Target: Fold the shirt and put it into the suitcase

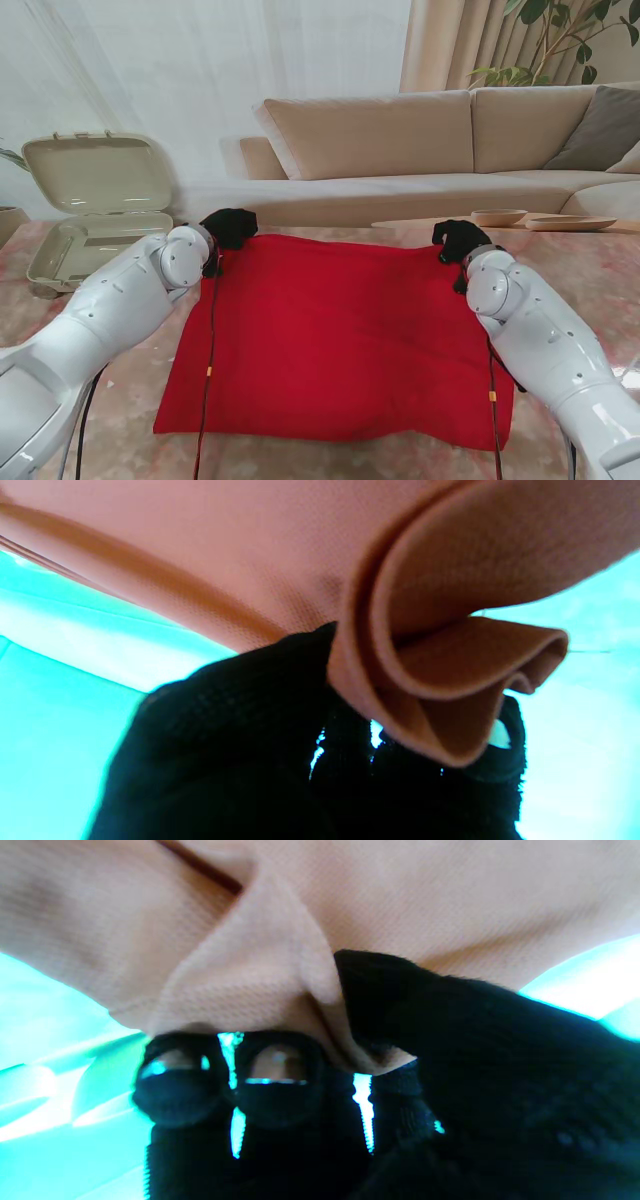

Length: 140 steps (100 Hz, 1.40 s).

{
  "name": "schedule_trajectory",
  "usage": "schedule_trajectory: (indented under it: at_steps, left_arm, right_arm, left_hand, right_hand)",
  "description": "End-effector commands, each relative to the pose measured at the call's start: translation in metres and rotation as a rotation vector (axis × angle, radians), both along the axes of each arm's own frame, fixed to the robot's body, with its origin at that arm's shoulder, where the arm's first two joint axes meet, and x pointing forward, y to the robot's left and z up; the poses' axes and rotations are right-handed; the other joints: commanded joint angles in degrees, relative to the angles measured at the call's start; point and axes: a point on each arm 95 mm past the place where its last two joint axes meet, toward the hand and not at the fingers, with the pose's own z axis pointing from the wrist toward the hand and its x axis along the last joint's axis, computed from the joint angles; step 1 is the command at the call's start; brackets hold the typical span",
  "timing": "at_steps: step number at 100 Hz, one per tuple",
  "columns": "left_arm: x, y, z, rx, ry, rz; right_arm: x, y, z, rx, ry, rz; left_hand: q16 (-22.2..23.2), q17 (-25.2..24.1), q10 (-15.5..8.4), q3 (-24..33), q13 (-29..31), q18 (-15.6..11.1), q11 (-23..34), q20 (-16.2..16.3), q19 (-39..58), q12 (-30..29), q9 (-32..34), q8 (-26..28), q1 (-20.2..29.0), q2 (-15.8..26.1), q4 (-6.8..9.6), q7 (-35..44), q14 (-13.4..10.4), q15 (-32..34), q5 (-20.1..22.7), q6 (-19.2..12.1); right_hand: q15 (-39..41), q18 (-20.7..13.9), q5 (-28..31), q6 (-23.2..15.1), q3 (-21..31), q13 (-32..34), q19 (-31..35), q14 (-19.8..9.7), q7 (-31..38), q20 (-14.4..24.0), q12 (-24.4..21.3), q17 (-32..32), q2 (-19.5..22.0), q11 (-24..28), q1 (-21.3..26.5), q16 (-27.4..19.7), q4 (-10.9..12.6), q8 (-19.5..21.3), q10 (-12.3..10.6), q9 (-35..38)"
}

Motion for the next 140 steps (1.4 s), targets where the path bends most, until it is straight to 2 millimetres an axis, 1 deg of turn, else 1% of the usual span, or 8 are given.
schedule_trajectory:
  at_steps: [1,10,26,61,70,74,86,140]
  left_arm:
    - [0.006,-0.001,0.012,-0.003,-0.033,0.002]
    - [0.007,-0.001,0.016,-0.005,-0.053,0.004]
    - [0.006,0.001,0.026,-0.016,-0.086,0.002]
    - [-0.026,0.016,0.033,-0.038,-0.138,-0.010]
    - [-0.037,0.022,0.033,-0.042,-0.148,-0.010]
    - [-0.041,0.024,0.034,-0.048,-0.149,-0.010]
    - [-0.055,0.031,0.035,-0.046,-0.157,-0.019]
    - [-0.109,0.047,0.052,-0.050,-0.134,-0.104]
  right_arm:
    - [0.004,0.002,0.010,0.011,-0.023,-0.005]
    - [0.005,0.003,0.017,0.015,-0.048,-0.003]
    - [0.002,0.004,0.028,0.019,-0.093,0.005]
    - [-0.031,0.010,0.036,0.012,-0.177,0.066]
    - [-0.042,0.009,0.039,0.004,-0.187,0.074]
    - [-0.046,0.008,0.040,0.004,-0.191,0.076]
    - [-0.059,0.007,0.043,-0.009,-0.206,0.089]
    - [-0.111,0.009,0.046,-0.024,-0.227,0.132]
  left_hand:
    - [0.1,0.6,-0.6,2.7,0.8,0.1,4.2,2.0,4.6,0.1,3.1,0.5,2.0,0.6,1.07,1.2,4.2,2.5,0.7,-1.4]
    - [0.1,0.6,-0.6,2.6,0.8,0.1,4.1,2.1,4.6,0.1,3.1,0.4,2.0,0.6,1.09,1.1,4.3,2.4,0.6,-1.4]
    - [0.1,0.6,-0.6,2.5,0.8,0.1,4.0,2.2,4.5,0.2,3.1,0.2,2.0,0.7,1.11,1.1,4.3,2.3,0.6,-1.4]
    - [0.2,0.4,-0.4,2.4,0.9,0.2,3.9,2.5,4.5,0.3,3.1,0.0,2.1,0.7,1.36,1.1,4.3,2.3,0.5,-1.2]
    - [0.2,0.5,-0.4,2.4,0.9,0.1,3.9,2.6,4.5,0.3,3.1,-0.1,2.1,0.7,1.45,1.1,4.3,2.3,0.4,-1.2]
    - [0.2,0.5,-0.3,2.4,0.9,0.2,3.9,2.6,4.6,0.3,3.2,-0.1,2.1,0.7,1.45,1.1,4.4,2.4,0.4,-1.1]
    - [0.3,0.5,-0.3,2.3,0.9,0.2,3.8,2.7,4.6,0.4,3.2,-0.2,2.1,0.8,1.44,1.1,4.4,2.4,0.3,-1.1]
    - [0.5,0.3,-0.3,1.9,0.8,-0.1,3.6,3.0,4.8,0.5,3.2,-0.4,2.1,0.8,1.61,0.9,4.3,2.5,0.1,-1.0]
  right_hand:
    - [1.5,6.5,-0.6,-1.8,6.6,2.4,-2.9,-4.4,2.8,-8.2,2.0,-3.7,1.3,7.3,4.2,-0.3,6.4,0.8,-1.2,1.7]
    - [1.5,8.3,-0.7,-1.8,6.5,2.4,-29.7,-4.4,2.9,-48.4,2.0,1.3,1.5,7.3,4.3,-0.3,6.5,0.7,-1.2,1.7]
    - [1.5,6.3,-0.6,-1.8,6.7,2.4,-9.9,-4.6,2.9,-23.0,1.8,8.6,1.2,7.4,4.3,-0.3,6.0,0.6,-1.2,1.7]
    - [1.9,8.5,0.0,-1.7,7.9,2.8,-29.4,-4.5,2.8,-49.2,1.6,1.2,-0.2,7.3,4.4,-0.2,4.9,0.3,-1.0,2.5]
    - [1.9,4.7,0.0,-1.7,8.2,2.8,-3.8,-4.5,2.8,-7.5,1.6,6.5,-0.5,7.3,4.4,-0.2,4.3,0.3,-0.9,2.5]
    - [2.0,9.1,0.1,-1.7,8.3,2.8,-21.7,-4.3,2.8,-36.4,1.6,0.7,-0.6,7.2,4.4,-0.2,4.1,0.4,-0.9,2.6]
    - [2.1,9.0,0.1,-1.7,8.2,2.8,-29.5,-4.1,2.7,-48.6,1.6,1.1,-0.6,7.1,4.5,-0.2,4.2,0.4,-0.8,2.6]
    - [2.0,8.7,0.2,-1.5,7.4,2.8,-25.9,-3.9,2.4,-45.8,1.6,4.5,-0.7,6.7,4.6,0.0,5.3,0.3,-0.7,2.8]
